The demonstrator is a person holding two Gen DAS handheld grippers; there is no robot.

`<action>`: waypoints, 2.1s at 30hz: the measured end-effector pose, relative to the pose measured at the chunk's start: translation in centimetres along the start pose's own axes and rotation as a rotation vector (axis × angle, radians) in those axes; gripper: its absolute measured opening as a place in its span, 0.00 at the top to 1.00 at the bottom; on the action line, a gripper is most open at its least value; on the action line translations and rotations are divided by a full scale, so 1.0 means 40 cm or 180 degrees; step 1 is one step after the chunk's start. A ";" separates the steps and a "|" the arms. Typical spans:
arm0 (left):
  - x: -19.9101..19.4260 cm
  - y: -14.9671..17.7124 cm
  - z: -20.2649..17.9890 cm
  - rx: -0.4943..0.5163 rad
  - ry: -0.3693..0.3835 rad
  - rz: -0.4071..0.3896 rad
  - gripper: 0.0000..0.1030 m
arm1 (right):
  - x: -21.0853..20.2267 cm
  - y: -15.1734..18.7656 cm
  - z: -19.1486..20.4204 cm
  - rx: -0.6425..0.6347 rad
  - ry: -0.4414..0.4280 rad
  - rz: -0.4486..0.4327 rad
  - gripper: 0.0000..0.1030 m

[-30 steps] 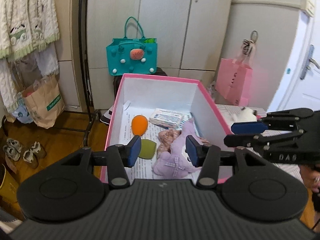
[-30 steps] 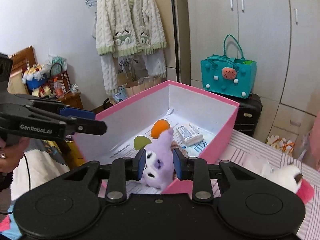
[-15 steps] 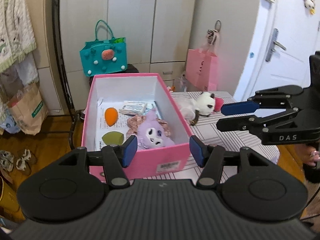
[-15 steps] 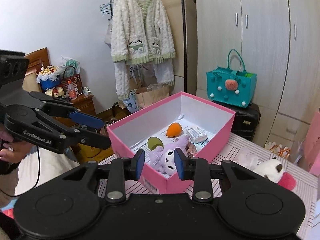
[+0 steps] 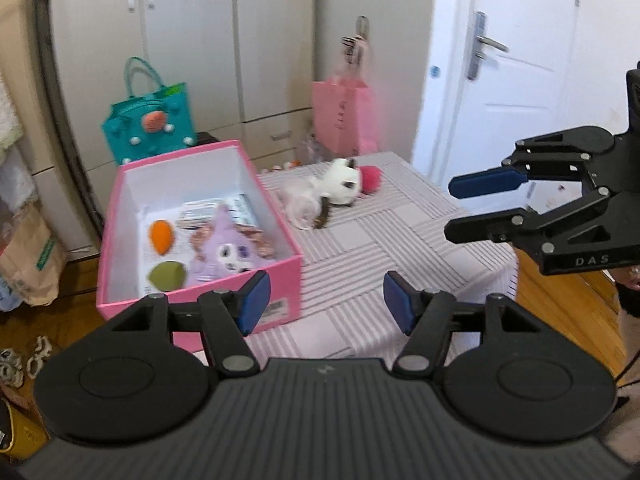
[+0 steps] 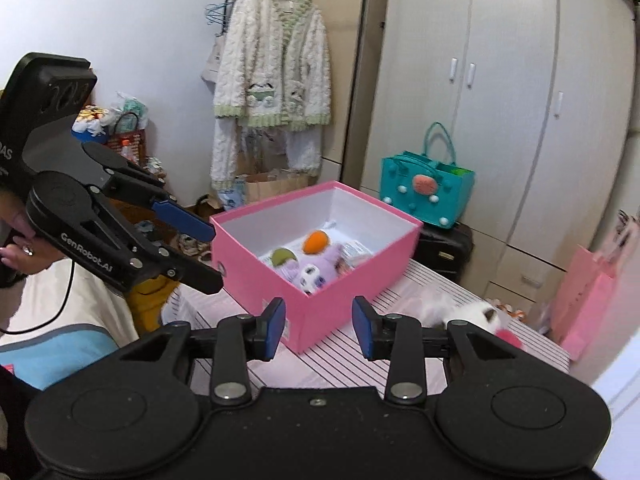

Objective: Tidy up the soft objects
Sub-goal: 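Withdraw both tools from the box toward the plush cat and pink ball, then grasp the white mesh bath puff with the left gripper while the right gripper grasps the pink fluffy ball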

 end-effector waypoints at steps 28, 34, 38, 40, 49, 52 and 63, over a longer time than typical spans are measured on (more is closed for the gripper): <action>0.458 -0.098 -0.101 -0.0058 -0.0573 -0.0294 0.40 | 0.161 0.213 -0.438 0.1127 0.0256 0.0154 0.56; 0.566 -0.132 -0.068 -0.0294 -0.0806 -0.0253 0.43 | 0.231 0.224 -0.529 0.1209 0.0420 -0.0025 0.55; 0.622 -0.156 -0.050 -0.0346 -0.0925 -0.0284 0.45 | 0.285 0.230 -0.590 0.1299 0.0505 -0.0004 0.55; 0.649 -0.171 -0.042 -0.0315 -0.1057 -0.0292 0.48 | 0.312 0.234 -0.622 0.1374 0.0525 0.0025 0.55; 0.745 -0.211 -0.001 -0.0405 -0.1248 -0.0118 0.51 | 0.427 0.237 -0.718 0.1560 0.0392 0.0181 0.55; 0.767 -0.212 0.005 -0.0424 -0.1187 -0.0020 0.51 | 0.461 0.240 -0.730 0.1532 0.0344 0.0302 0.55; 0.817 -0.205 0.016 -0.0591 -0.1208 0.0102 0.51 | 0.541 0.247 -0.721 0.1033 0.0178 0.0416 0.42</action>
Point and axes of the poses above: each gripper's, at about its wrist camera, not at the fingertips, and x roughly the way its jaws point, z to its left, y to its underside, the point moved 3 cm from there along x, roughly the way its jaws point, and after that the axes turned 3 degrees about x, right-handed, at the moved point
